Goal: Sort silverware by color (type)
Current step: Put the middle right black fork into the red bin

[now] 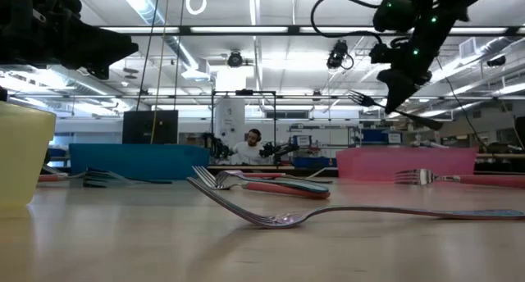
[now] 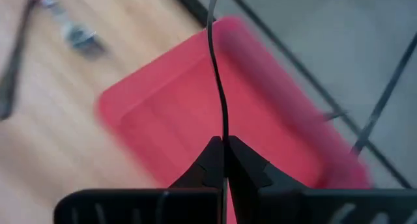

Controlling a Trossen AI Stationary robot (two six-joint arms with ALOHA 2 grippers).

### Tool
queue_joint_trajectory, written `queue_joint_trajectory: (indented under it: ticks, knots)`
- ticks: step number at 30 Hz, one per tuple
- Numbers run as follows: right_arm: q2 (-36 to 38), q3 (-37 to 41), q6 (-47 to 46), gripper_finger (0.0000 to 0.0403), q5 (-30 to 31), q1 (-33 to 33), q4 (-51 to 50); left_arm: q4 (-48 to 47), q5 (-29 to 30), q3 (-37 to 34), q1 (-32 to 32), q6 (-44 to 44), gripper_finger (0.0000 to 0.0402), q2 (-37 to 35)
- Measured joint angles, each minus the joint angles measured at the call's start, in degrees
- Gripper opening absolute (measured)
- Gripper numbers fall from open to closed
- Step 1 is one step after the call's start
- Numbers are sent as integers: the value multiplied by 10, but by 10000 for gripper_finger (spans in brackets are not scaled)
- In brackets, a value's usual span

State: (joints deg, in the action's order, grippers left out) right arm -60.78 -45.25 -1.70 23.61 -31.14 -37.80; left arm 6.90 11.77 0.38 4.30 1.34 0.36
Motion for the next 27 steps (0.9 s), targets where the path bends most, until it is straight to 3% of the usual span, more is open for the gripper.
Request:
queue_joint_trajectory:
  ticks: [10, 27]
  knots:
    - [-83, 0, 121, 13, -52, -127, 9, 0, 0, 0, 0, -1, 116, 0]
    - [-242, 0, 121, 28, -72, -152, 23, 0, 0, 0, 0, -2, 116, 0]
